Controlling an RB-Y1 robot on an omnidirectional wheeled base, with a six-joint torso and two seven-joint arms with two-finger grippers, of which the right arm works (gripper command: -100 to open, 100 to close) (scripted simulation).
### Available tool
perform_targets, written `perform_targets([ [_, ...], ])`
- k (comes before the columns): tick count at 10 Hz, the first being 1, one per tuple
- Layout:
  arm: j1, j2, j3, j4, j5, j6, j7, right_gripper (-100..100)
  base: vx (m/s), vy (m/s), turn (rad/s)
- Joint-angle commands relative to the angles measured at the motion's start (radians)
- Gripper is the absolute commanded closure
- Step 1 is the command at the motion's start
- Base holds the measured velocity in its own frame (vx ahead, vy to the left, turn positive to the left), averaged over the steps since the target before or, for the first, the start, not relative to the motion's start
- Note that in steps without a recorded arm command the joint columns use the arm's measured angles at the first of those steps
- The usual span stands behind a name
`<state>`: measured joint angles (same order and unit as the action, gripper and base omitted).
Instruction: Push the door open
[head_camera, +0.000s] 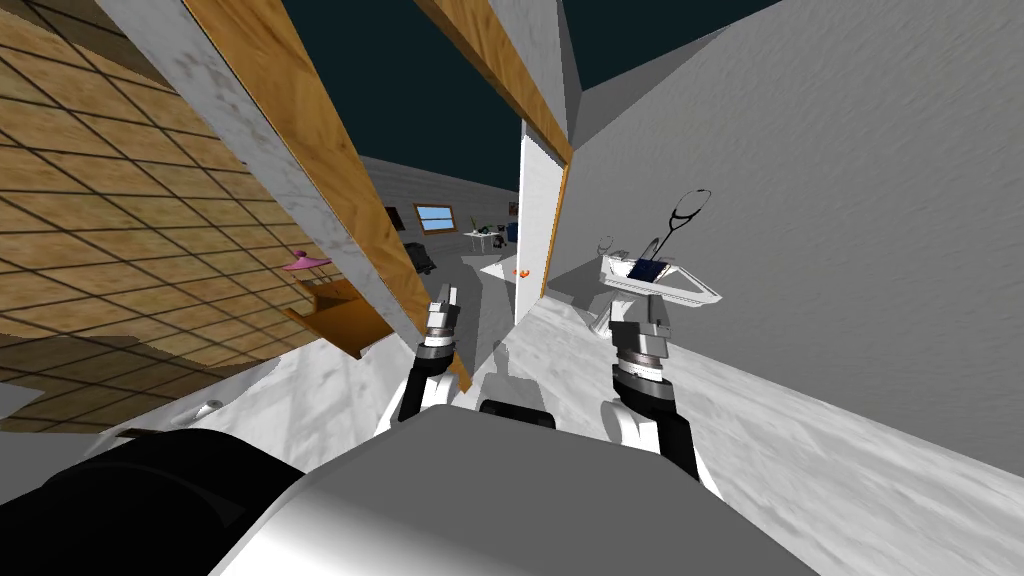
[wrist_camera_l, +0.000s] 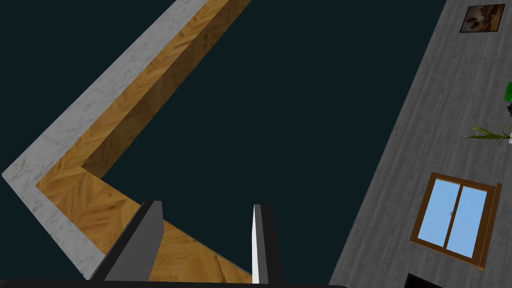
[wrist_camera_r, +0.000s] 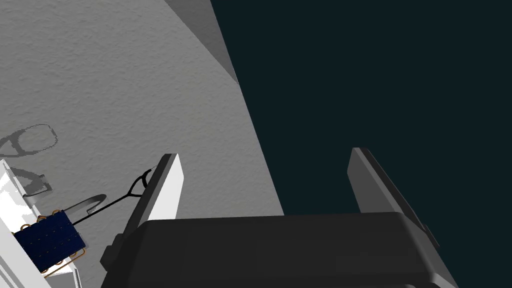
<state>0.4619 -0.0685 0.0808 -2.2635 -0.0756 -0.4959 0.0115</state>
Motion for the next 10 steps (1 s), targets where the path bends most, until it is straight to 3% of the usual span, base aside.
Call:
perform_targets([
  [1, -0.009, -0.006, 0.021, 0.028, -0.001, -0.007, -0.003, -100, 0.146, -0.036, 0.004],
  [6, -0.043, -0.02, 0.083, 0.107, -0.002, -0.023, -0.01, -100, 0.147, -0.028, 0.002],
  [10, -0.082, -0.034, 0.156, 0.201, -0.004, -0.042, -0.018, -100, 0.171, -0.029, 0.002],
])
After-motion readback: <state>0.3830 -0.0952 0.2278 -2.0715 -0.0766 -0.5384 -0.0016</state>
